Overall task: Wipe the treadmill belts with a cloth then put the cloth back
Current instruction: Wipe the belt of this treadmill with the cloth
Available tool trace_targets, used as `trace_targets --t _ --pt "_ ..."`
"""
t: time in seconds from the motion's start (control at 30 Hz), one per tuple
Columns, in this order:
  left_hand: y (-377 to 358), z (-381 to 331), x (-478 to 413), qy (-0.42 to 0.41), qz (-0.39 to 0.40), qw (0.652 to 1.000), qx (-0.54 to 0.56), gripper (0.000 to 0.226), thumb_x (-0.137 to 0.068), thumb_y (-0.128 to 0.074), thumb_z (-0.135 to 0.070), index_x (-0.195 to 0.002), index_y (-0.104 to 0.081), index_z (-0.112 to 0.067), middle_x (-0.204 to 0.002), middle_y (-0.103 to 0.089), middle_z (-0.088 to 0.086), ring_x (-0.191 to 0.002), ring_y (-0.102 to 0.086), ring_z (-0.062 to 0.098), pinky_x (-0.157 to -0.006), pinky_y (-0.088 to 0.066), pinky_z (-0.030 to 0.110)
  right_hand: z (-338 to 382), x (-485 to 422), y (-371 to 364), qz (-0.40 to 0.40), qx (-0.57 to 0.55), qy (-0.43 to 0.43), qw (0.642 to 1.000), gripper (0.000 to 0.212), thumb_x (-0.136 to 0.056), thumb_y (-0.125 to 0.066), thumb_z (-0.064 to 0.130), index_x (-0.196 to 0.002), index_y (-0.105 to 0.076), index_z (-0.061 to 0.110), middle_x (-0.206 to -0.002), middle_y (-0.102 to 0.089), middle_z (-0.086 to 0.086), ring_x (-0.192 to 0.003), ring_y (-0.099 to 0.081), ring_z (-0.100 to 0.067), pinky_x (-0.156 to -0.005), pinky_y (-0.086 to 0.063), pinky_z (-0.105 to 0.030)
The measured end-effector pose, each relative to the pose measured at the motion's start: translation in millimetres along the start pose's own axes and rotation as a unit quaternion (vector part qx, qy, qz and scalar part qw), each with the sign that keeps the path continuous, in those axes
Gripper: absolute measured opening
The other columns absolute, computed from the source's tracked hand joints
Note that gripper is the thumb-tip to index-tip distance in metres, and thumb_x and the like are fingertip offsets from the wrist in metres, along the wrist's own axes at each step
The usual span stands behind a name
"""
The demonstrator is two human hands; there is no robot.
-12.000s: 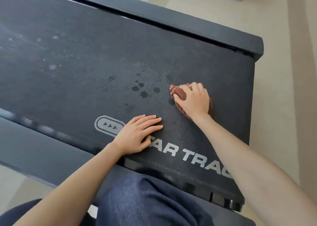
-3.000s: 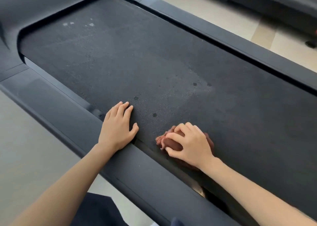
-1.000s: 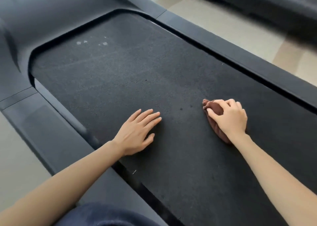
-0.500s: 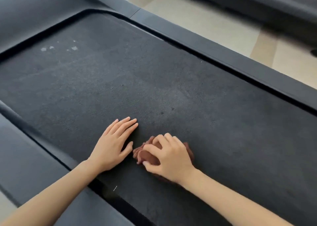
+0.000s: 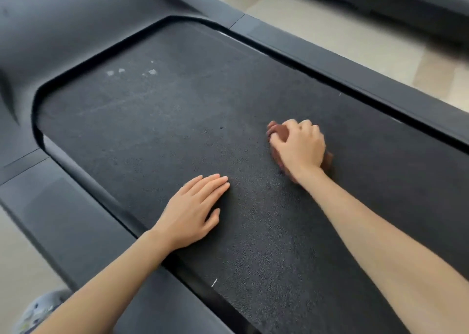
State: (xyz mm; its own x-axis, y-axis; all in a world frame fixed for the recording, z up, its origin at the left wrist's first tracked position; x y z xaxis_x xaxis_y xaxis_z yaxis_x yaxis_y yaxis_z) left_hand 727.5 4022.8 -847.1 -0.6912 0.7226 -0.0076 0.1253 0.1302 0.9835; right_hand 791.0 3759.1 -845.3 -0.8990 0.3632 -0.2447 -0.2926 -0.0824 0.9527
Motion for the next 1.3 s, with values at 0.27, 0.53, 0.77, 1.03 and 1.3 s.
trace_targets --t 0.27,0.53,0.77,1.03,1.3 --pt "19.9 74.0 37.8 0.165 -0.013 0.986 0.001 0.063 -0.086 -0.028 -0.04 -0.135 -0.048 -0.007 -0.142 -0.045 0.01 -0.132 -0.04 0.028 -0.109 -0.031 0.049 96.5 113.0 9.7 0.059 -0.082 0.272 0.957 0.036 -0.081 -0.056 0.051 -0.101 -0.065 0.021 -0.091 -0.059 -0.005 -0.081 -0.054 -0.023 -0.067 -0.046 -0.033" --pt "20.0 72.5 39.1 0.165 -0.029 0.986 0.023 0.061 -0.086 -0.028 -0.039 -0.135 -0.048 -0.01 -0.142 -0.046 0.006 -0.134 -0.038 0.025 -0.11 -0.03 0.046 13.1 28.0 8.2 0.065 -0.058 0.199 0.976 0.037 -0.081 -0.063 0.051 -0.109 -0.065 0.028 -0.098 -0.058 -0.004 -0.094 -0.055 -0.027 -0.075 -0.045 -0.036" --pt "15.7 78.4 38.8 0.162 -0.05 0.985 0.034 0.057 -0.087 -0.032 -0.038 -0.138 -0.046 -0.016 -0.145 -0.042 -0.001 -0.138 -0.031 0.017 -0.115 -0.02 0.037 30.9 -52.7 -20.3 -0.004 0.016 -0.034 0.999 0.046 -0.088 -0.051 0.052 -0.117 -0.06 0.018 -0.109 -0.058 -0.017 -0.104 -0.052 -0.036 -0.086 -0.043 -0.041" --pt "22.0 121.5 50.4 0.149 -0.028 0.988 0.019 0.06 -0.087 -0.038 -0.039 -0.14 -0.041 -0.014 -0.147 -0.038 -0.001 -0.139 -0.028 0.016 -0.116 -0.021 0.037 149.3 43.4 -17.8 0.034 -0.058 0.224 0.972 0.036 -0.081 -0.055 0.053 -0.103 -0.063 0.025 -0.097 -0.057 -0.003 -0.093 -0.053 -0.024 -0.078 -0.04 -0.033" --pt "23.3 151.5 57.4 0.13 -0.022 0.991 0.004 0.072 -0.082 -0.013 -0.051 -0.143 -0.037 -0.021 -0.15 -0.032 -0.006 -0.142 -0.021 0.014 -0.118 -0.012 0.036 96.2 89.4 3.8 0.053 -0.077 0.378 0.921 0.037 -0.075 -0.057 0.055 -0.097 -0.068 0.027 -0.086 -0.058 0.001 -0.079 -0.055 -0.021 -0.067 -0.048 -0.034"
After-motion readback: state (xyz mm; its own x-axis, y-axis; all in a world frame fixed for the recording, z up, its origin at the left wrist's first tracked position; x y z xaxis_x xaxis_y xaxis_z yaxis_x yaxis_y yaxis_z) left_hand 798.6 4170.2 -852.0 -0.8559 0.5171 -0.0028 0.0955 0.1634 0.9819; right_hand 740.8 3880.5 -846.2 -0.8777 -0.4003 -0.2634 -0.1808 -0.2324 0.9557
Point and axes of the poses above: each hand's wrist, its own x-axis away from the middle knuckle, its own y-axis out of the back of the hand, z = x × y, the point moved 1 cm from there along -x, towards the middle knuckle
